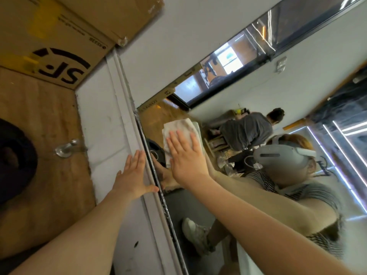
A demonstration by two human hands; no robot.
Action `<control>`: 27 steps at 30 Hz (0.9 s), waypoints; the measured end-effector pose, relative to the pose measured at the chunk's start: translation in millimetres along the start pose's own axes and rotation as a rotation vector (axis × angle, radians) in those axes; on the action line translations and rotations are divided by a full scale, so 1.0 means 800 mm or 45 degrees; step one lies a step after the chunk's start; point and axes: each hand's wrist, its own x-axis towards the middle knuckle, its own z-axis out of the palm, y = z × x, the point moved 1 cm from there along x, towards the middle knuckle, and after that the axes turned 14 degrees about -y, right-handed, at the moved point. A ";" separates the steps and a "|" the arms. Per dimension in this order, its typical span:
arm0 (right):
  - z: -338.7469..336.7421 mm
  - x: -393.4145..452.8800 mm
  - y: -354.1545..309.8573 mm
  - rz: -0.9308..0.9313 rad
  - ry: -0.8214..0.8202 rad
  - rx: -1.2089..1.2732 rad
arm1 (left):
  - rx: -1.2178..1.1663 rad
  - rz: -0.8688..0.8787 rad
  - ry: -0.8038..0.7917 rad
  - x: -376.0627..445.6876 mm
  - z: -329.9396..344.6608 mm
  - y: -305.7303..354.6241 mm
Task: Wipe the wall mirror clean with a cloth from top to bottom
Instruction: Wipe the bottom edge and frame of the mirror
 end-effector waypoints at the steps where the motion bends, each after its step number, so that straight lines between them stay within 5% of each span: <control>1: 0.002 0.000 -0.007 -0.014 -0.028 0.005 | 0.003 -0.005 0.010 0.000 0.001 0.000; 14: 0.021 -0.023 -0.041 -0.249 -0.176 -0.206 | -0.026 -0.016 0.065 -0.013 0.014 0.028; 27: -0.013 -0.075 0.120 0.319 0.279 0.097 | 0.150 -0.026 0.028 -0.024 0.005 0.063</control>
